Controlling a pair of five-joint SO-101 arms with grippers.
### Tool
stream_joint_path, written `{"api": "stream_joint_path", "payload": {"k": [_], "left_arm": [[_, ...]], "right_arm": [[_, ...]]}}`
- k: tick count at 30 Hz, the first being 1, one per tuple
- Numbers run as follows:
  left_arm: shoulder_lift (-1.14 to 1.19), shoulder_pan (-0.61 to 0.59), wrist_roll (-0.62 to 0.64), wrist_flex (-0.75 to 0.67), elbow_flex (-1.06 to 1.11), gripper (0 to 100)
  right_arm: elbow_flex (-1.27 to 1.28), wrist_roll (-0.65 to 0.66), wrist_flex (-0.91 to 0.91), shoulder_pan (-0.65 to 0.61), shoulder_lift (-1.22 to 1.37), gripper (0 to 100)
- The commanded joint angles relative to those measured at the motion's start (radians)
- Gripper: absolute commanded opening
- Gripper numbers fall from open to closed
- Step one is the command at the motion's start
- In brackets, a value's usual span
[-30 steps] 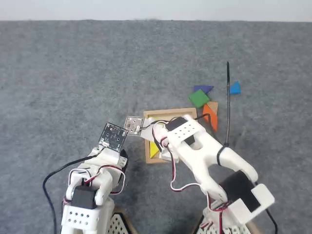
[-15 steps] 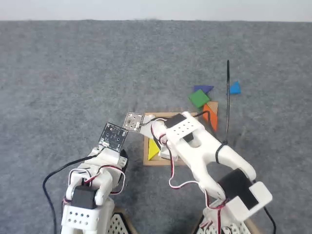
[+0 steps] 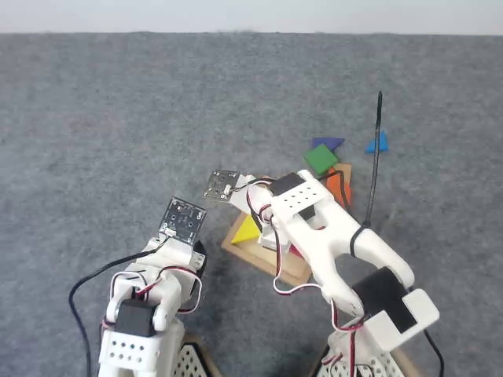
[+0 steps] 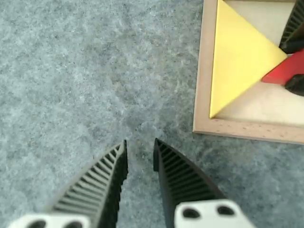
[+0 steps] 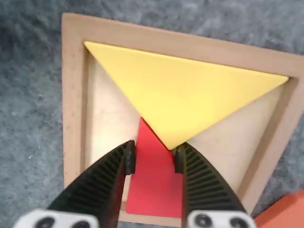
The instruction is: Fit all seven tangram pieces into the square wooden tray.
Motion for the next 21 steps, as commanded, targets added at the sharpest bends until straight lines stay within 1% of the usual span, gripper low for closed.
{"api": "stream_joint_path", "payload": {"k": [1,5,11,21], "left_arm": [[-0.002,0.002,0.006,0.005,-0.007,9],[-0.002,0.002,0.006,0.005,-0.007,9],[-0.002,0.002,0.006,0.005,-0.007,9],[-0.002,0.002,0.006,0.005,-0.007,9]], "right_arm": [[-0.051,-0.021,0.018,0.015,-0.093,9.1],[-0.057,-0.046,0.012,0.028,-0.125,9.4],[-0.098,-0.046,0.007,0.087,-0.097,9.5],[-0.150,-0.048,0.016,0.088,-0.101,9.5]]}}
